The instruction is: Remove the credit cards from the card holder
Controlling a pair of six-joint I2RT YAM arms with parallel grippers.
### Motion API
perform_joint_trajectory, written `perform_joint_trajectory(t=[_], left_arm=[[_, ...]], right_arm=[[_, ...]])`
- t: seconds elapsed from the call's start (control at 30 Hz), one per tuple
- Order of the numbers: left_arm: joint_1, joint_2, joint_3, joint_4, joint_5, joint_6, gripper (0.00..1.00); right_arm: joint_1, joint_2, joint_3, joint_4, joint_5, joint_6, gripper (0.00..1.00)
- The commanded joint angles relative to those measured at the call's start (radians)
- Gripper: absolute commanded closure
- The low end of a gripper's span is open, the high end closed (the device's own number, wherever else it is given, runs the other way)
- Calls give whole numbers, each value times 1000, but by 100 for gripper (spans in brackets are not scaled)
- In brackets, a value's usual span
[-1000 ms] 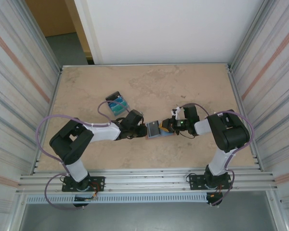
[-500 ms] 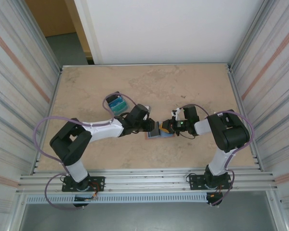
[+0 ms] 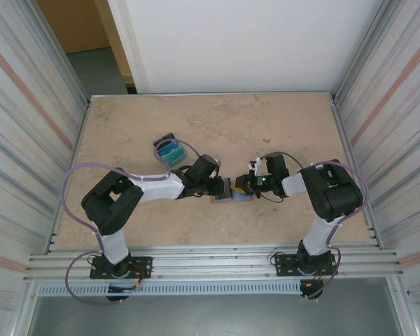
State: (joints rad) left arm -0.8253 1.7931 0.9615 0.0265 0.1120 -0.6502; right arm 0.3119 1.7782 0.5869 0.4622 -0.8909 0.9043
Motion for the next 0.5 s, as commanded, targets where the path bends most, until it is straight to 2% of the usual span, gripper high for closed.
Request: perform_joint_trajectory(t=[0.0, 0.23, 0.47], left_arm=[[-3, 11, 2, -40, -11, 11, 84], [2, -2, -6, -53, -16, 16, 85], [2, 24, 7, -45, 2, 14, 85]], right_arm=[[-19, -19, 11, -42, -9, -41, 92], [-45, -51, 11, -106, 1, -77, 92], [-17, -48, 11, -63, -8, -48, 85]])
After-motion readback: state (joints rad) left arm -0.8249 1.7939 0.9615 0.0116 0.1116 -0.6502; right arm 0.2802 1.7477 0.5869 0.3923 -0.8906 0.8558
